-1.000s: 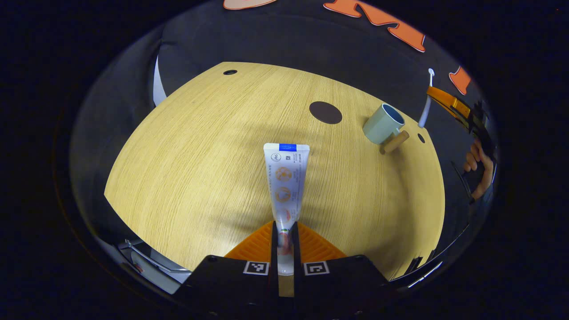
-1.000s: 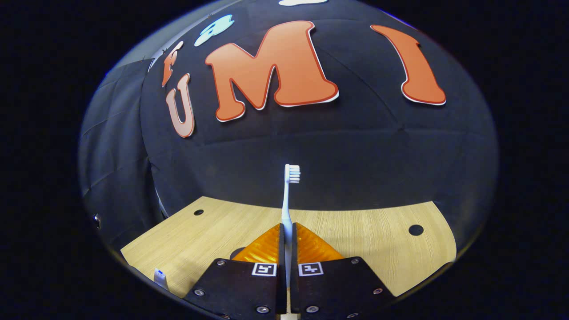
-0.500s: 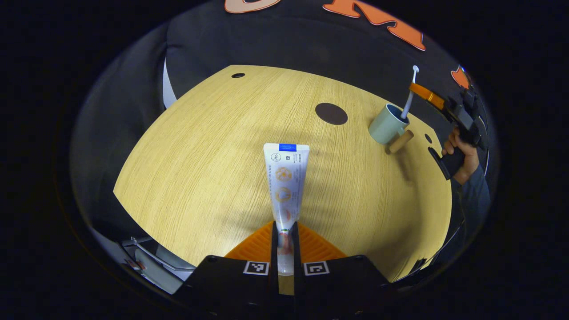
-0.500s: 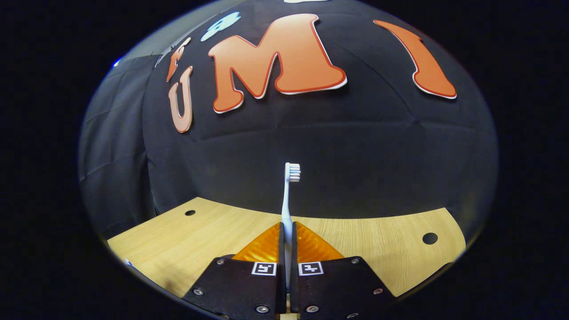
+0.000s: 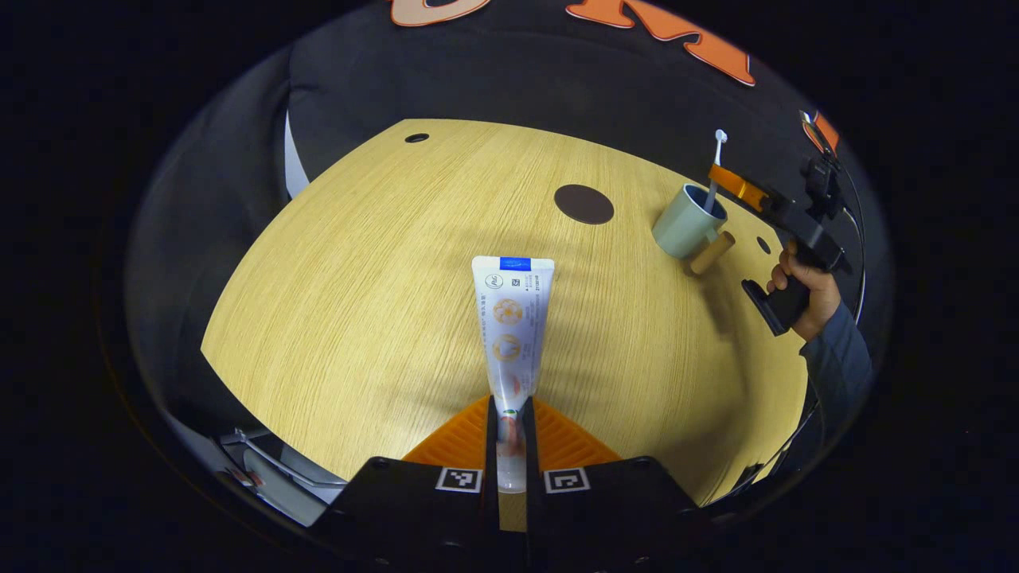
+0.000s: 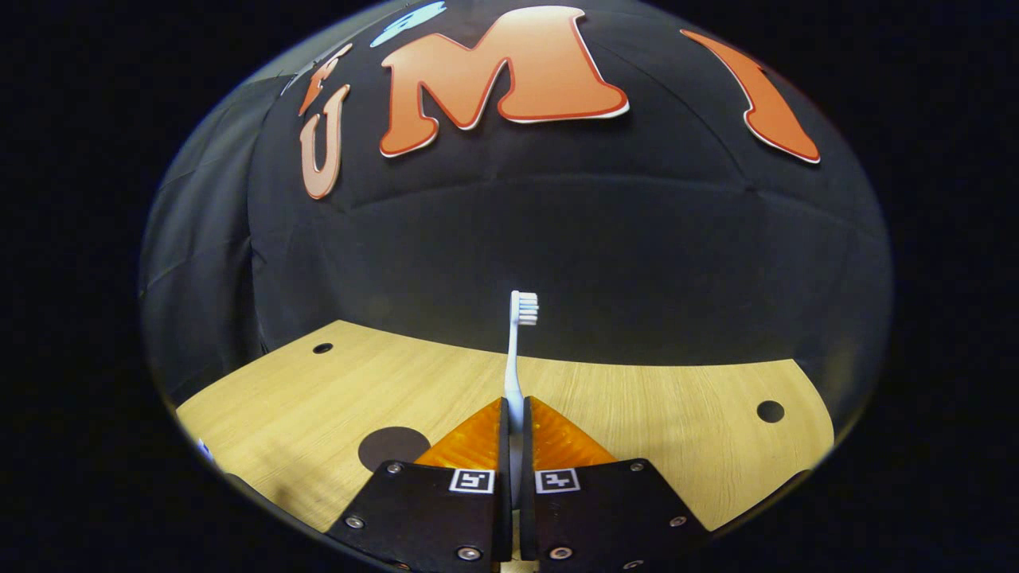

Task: Put the toothbrush and toothpaste on the desktop into the cup, then pick up the cup and place it on the coaster on the desktop.

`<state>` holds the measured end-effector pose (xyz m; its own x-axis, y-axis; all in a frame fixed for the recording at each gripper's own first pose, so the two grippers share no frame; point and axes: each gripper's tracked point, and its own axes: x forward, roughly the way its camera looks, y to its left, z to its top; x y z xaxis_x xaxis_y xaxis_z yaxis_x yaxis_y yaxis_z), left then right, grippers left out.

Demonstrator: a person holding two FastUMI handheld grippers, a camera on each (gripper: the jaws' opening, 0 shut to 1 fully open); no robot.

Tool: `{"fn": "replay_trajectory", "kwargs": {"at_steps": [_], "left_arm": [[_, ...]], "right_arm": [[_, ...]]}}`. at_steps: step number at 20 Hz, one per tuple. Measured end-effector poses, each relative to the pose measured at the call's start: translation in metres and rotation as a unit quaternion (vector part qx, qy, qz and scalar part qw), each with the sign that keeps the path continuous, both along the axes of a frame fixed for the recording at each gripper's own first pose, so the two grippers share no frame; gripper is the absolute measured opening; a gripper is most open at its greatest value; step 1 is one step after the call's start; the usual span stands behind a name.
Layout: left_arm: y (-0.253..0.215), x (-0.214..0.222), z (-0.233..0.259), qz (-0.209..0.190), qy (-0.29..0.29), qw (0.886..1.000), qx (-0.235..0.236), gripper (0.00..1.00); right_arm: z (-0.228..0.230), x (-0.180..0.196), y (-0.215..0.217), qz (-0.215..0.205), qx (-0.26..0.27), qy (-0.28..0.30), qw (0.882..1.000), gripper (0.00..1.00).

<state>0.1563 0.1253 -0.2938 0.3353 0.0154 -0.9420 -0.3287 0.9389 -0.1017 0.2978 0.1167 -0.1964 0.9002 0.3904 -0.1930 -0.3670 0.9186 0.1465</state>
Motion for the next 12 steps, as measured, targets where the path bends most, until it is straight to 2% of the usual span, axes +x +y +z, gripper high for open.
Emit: {"fn": "replay_trajectory", "kwargs": {"at_steps": [12], "left_arm": [[0.005, -0.001, -0.003, -0.033, -0.035, 0.999, -0.02, 0.14]], "right_arm": [[-0.018, -0.011, -0.007, -0.046, -0.021, 0.048, 0.998, 0.07]]}}
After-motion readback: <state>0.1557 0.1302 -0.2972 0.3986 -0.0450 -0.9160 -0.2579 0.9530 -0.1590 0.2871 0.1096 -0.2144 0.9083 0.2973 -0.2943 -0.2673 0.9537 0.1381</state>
